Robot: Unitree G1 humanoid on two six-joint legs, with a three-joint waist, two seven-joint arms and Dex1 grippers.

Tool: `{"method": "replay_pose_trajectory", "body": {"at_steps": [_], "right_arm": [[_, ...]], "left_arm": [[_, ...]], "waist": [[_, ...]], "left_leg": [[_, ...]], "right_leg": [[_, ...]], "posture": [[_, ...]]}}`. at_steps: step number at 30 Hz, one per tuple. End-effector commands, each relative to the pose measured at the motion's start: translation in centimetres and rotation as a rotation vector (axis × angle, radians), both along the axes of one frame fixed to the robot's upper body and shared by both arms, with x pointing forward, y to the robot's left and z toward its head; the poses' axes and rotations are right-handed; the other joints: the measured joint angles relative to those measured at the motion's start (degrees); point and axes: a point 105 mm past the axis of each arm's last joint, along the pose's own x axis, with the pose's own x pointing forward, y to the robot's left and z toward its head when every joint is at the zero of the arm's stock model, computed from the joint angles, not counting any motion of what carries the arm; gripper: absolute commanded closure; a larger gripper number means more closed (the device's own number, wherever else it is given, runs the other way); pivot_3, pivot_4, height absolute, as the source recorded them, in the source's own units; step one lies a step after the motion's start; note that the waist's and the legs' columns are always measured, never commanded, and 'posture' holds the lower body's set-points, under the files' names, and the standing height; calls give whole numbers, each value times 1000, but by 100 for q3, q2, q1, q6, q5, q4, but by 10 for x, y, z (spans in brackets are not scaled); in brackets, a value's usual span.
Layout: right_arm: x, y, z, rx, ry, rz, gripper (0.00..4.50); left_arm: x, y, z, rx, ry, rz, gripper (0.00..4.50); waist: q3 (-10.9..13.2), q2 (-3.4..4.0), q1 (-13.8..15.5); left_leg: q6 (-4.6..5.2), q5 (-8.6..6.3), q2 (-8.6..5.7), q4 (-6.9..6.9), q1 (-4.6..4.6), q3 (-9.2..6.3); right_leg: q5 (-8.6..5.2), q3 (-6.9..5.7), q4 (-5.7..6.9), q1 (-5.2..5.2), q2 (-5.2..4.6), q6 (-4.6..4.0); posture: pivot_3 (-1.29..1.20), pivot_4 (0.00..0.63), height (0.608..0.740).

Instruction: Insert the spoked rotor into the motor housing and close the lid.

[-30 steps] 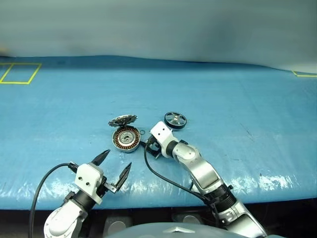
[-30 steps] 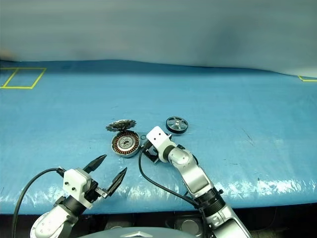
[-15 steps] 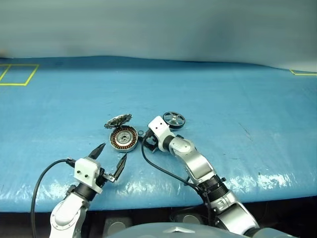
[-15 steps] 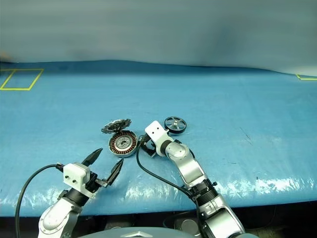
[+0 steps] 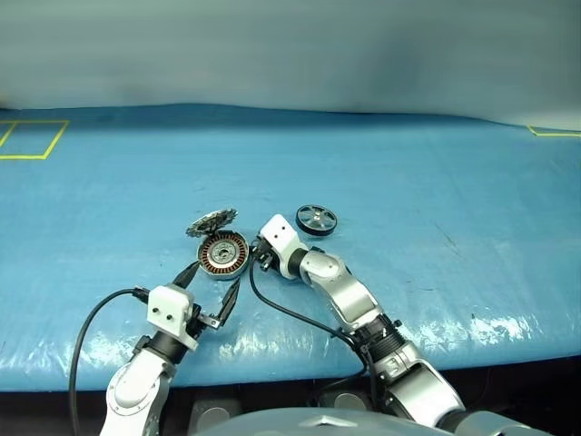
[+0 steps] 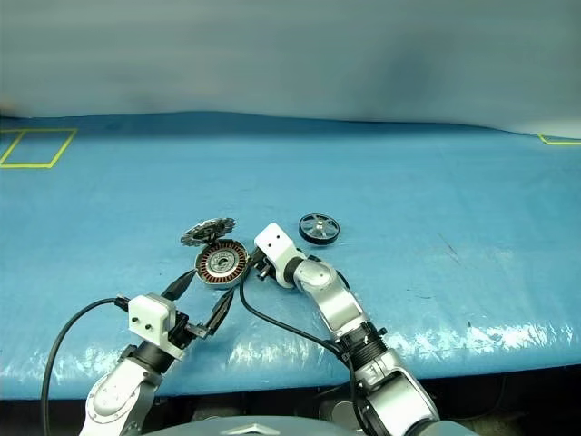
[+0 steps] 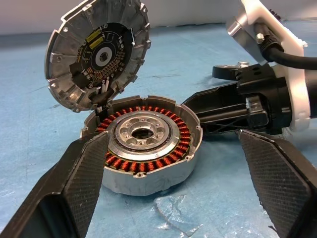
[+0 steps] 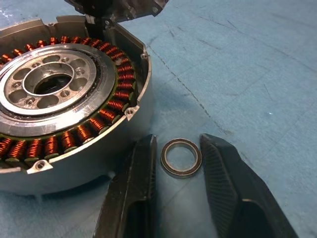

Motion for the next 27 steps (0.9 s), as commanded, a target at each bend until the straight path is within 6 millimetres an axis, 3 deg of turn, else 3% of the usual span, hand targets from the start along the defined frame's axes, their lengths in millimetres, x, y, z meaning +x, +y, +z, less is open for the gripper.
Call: {"method": "replay_pose_trajectory", "body": {"at_steps": [1,8,11,14,15,22,25,27], "right_arm": [[-4,-8,-21,-58,53,-14,2891],[-13,-39,-10,-65,34,-75,2891],[-18,-48,-4,-30,79,-94,3501],[-23,-48,-14,-69,107,-69,4457],[-24,-47,-16,-78,110,-68,4488],[-30,-32,-10,-18,116,-7,4488],[-33,-30,-6,-17,102,18,3885],[-35,-29,-5,-24,94,34,3247]], "left_arm": [[0,-7,7,8,-40,-11,0],[-4,-3,-3,37,-30,-6,0],[-6,0,-7,35,-23,-4,0],[-7,0,-9,30,-18,-17,0],[-7,-1,-9,29,-20,-20,0],[-7,-9,-8,40,-21,-17,0],[-6,-10,-8,41,-20,-12,0],[-5,-11,-8,37,-21,-8,0]], "waist": [[-1,3,2],[-11,16,86],[-11,15,107],[-11,16,99],[-11,15,95],[-14,11,61],[-14,11,61],[-13,11,61]], "left_leg": [[0,0,0,0,0,0],[-1,-1,-3,-12,-13,0],[-1,-1,-3,-13,-19,-1],[-2,-1,-2,-12,-15,0],[-2,-2,-2,-12,-14,0],[-3,-3,-2,-14,-14,0],[-3,-3,-2,-17,-17,0],[-3,-3,-2,-20,-17,0]], "right_leg": [[0,0,0,0,0,0],[-2,0,-13,-6,-2,1],[-3,0,-20,-10,-3,1],[-3,0,-21,-14,-4,0],[-3,0,-21,-14,-4,0],[-3,0,-23,-15,-4,0],[-3,0,-23,-16,-4,0],[-3,0,-23,-19,-4,-1]], "posture": [[0,150,740],[0,150,740],[0,150,740],[0,150,740],[0,150,740],[0,150,740],[0,150,740],[0,150,740]]}}
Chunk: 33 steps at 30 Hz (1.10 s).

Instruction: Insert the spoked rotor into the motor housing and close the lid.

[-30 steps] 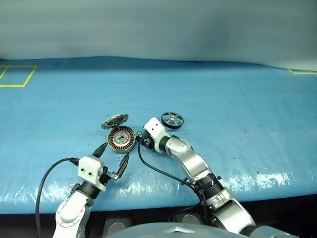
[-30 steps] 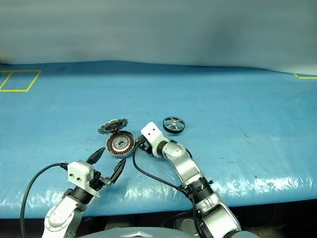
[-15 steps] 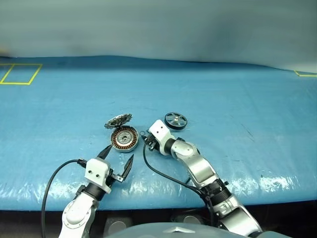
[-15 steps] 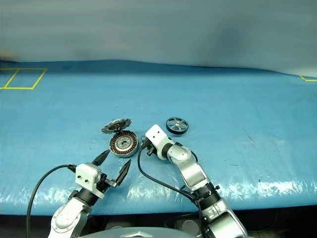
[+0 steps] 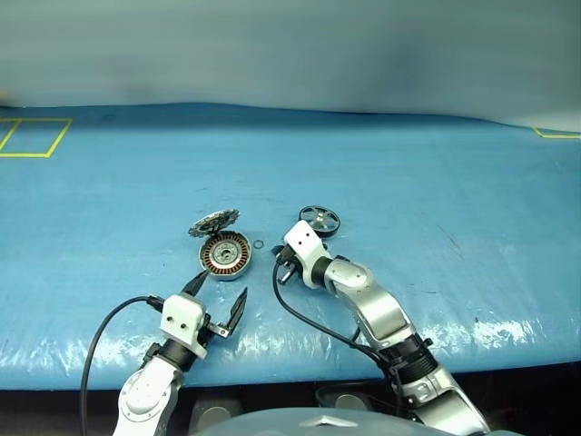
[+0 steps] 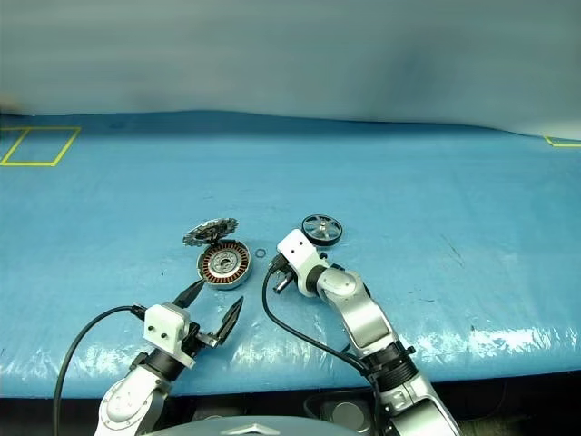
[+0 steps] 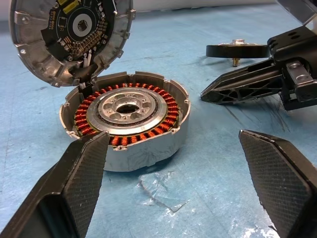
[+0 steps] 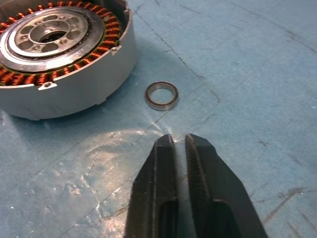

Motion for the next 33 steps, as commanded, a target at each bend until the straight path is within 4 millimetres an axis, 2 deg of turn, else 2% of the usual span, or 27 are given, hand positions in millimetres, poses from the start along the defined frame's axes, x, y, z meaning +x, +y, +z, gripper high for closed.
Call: {"method": "replay_pose_trajectory", "body": {"at_steps": [1,2,14,25,28,30,33], "right_arm": [[-9,6,-6,-9,25,46,2951],[-9,6,-7,-12,24,47,2620],[9,30,-9,8,0,22,2620],[13,35,-21,-23,4,25,2620],[13,33,-23,-25,6,19,3238],[13,28,-21,-23,3,10,3829],[14,17,-16,-23,-13,-13,3840]], "left_arm": [[2,-4,11,-1,-46,1,0],[2,-4,11,-2,-46,1,0],[3,0,11,-7,-49,12,0],[4,2,10,-8,-49,29,0],[3,2,10,-9,-49,30,0],[3,3,10,-8,-50,30,0],[3,3,11,-5,-53,35,0]], "waist": [[0,0,-1],[0,0,-1],[1,1,-25],[0,1,-52],[0,2,-60],[0,2,-55],[0,3,-19]], "left_leg": [[0,0,0,-1,-1,0],[0,0,0,-1,-1,0],[0,0,1,-1,-1,1],[-1,0,1,0,5,1],[-1,0,1,-1,5,1],[-1,0,1,-1,4,1],[-1,0,0,-1,1,1]], "right_leg": [[0,0,0,0,0,0],[0,0,0,0,0,0],[0,0,0,-5,1,0],[0,0,0,-1,1,0],[0,0,0,-1,1,0],[0,0,0,-1,1,0],[0,0,-2,-2,0,0]], "posture": [[0,150,740],[0,150,740],[0,150,740],[0,150,740],[0,150,740],[0,150,740],[0,150,740]]}}
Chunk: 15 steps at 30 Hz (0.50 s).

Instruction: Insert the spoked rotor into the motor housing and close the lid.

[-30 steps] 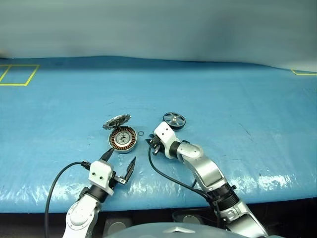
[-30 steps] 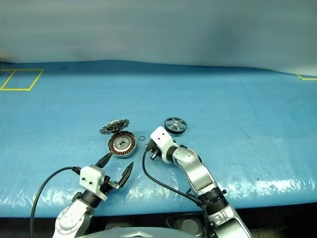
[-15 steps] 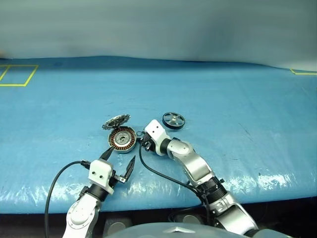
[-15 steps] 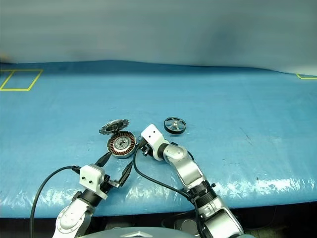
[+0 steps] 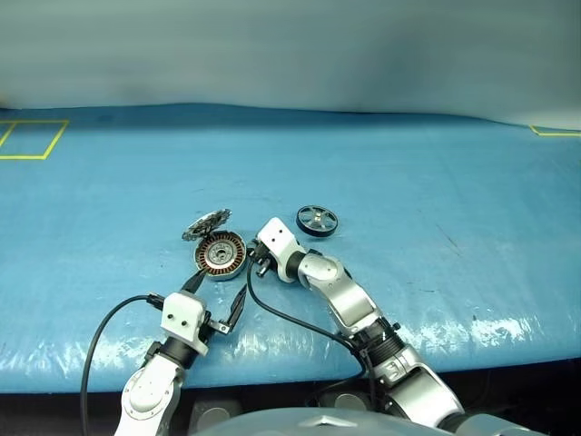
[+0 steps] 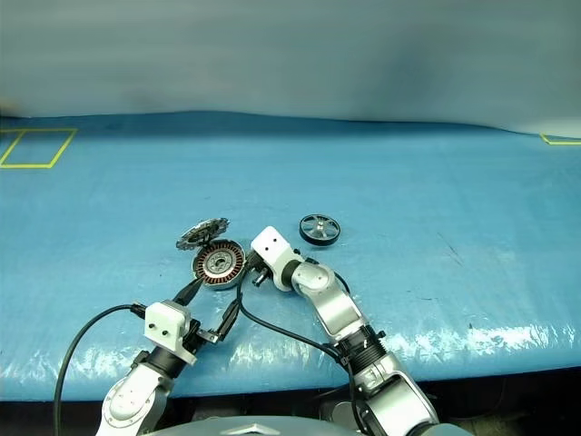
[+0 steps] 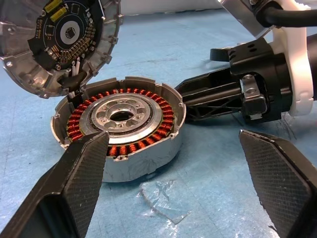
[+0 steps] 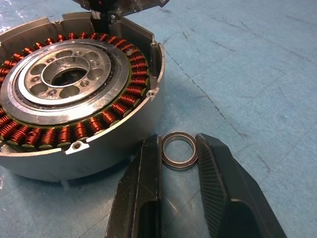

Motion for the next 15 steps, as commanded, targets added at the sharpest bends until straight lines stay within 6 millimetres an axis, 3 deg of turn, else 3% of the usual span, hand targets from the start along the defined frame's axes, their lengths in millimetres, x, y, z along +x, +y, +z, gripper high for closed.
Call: {"method": "replay_pose_trajectory", "body": {"at_steps": [1,8,11,15], "right_arm": [[-2,-25,-11,-46,35,-61,3840],[2,-45,41,-6,-107,-116,3840],[-6,-32,56,22,-116,-55,3840],[-21,-5,59,34,-109,43,3840]], "left_arm": [[0,1,8,2,-43,7,0],[0,2,9,3,-51,30,0],[1,4,8,4,-55,42,0],[2,4,7,0,-52,48,0]], "waist": [[1,1,41],[11,5,94],[13,7,65],[13,7,62]], "left_leg": [[0,0,0,0,-4,0],[-1,-2,-1,-3,-25,0],[0,-2,0,-13,-37,0],[0,-2,1,-33,-36,-1]], "right_leg": [[0,0,-3,-2,0,0],[3,0,-37,-4,-2,5],[5,0,-34,3,0,6],[3,-1,-38,0,1,4]], "posture": [[0,150,740],[0,150,740],[0,150,740],[0,150,740]]}}
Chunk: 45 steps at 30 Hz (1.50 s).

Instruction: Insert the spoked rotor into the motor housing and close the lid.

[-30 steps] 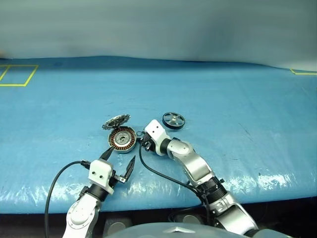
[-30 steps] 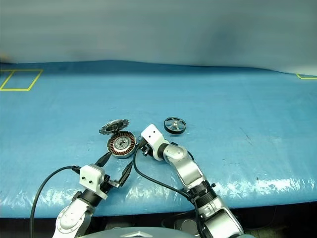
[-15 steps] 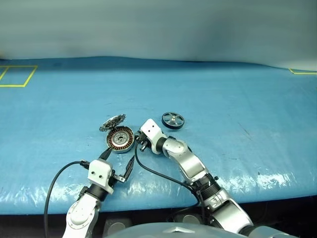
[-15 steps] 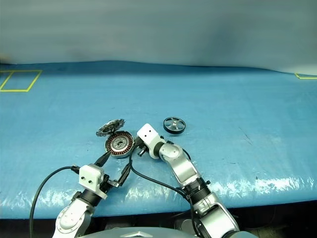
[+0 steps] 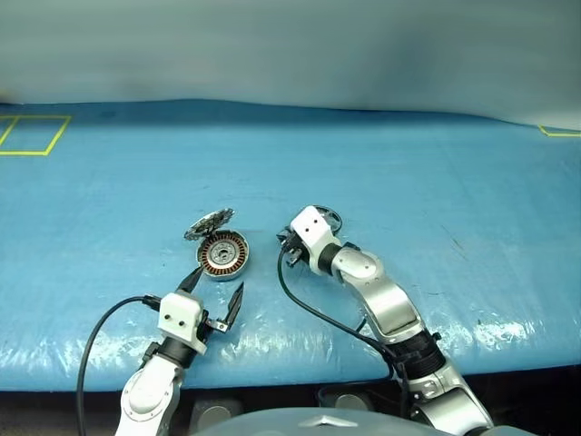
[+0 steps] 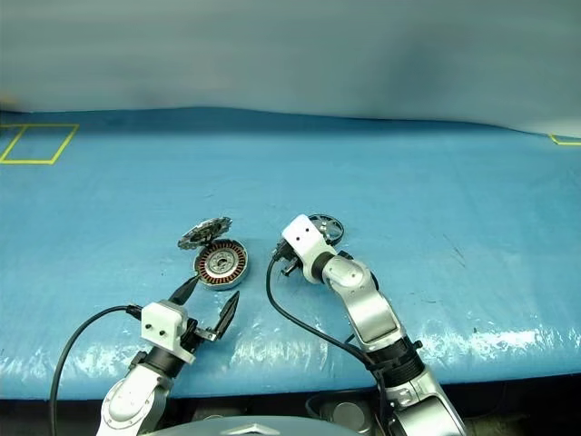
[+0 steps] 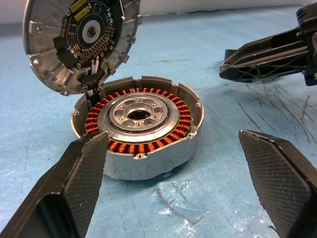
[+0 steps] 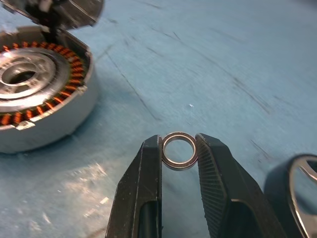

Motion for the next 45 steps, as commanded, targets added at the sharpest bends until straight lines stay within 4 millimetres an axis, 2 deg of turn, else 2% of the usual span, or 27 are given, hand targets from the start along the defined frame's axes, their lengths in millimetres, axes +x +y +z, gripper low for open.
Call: {"method": "replay_pose_trajectory", "body": {"at_steps": [1,8,12,30,40,42,45], "right_arm": [[-14,30,16,49,-28,98,3840],[-27,66,19,100,-15,189,3840],[-28,77,16,103,-6,216,3840],[-22,85,-3,84,49,222,3840],[-21,80,-9,62,63,218,3840],[-21,79,-9,62,63,217,3108],[-23,78,-6,69,61,221,2277]], "left_arm": [[0,1,3,0,-26,12,0],[0,1,3,-3,-25,23,0],[0,2,3,-3,-27,29,0],[-2,2,3,-13,-25,36,0],[-3,1,1,-16,-19,33,0],[-3,0,1,-18,-19,32,0],[-3,-1,1,-19,-18,29,0]], "waist": [[0,0,3],[0,-1,10],[0,-1,9],[0,0,1],[0,0,2],[0,0,3],[0,0,5]], "left_leg": [[0,0,0,-2,0,0],[0,0,0,0,0,0],[0,0,0,1,1,0],[0,0,0,0,2,0],[0,0,0,0,5,0],[0,0,0,0,6,0],[0,0,0,0,7,0]], "right_leg": [[0,0,-2,0,0,0],[1,-1,-10,3,-1,1],[1,-1,-10,3,-1,1],[1,-2,-8,6,-1,2],[1,-2,-8,9,-1,2],[1,-2,-8,10,-1,2],[2,-2,-8,11,-1,2]], "posture": [[0,150,740],[0,150,740],[0,150,740],[0,150,740],[0,150,740],[0,150,740],[0,150,740]]}}
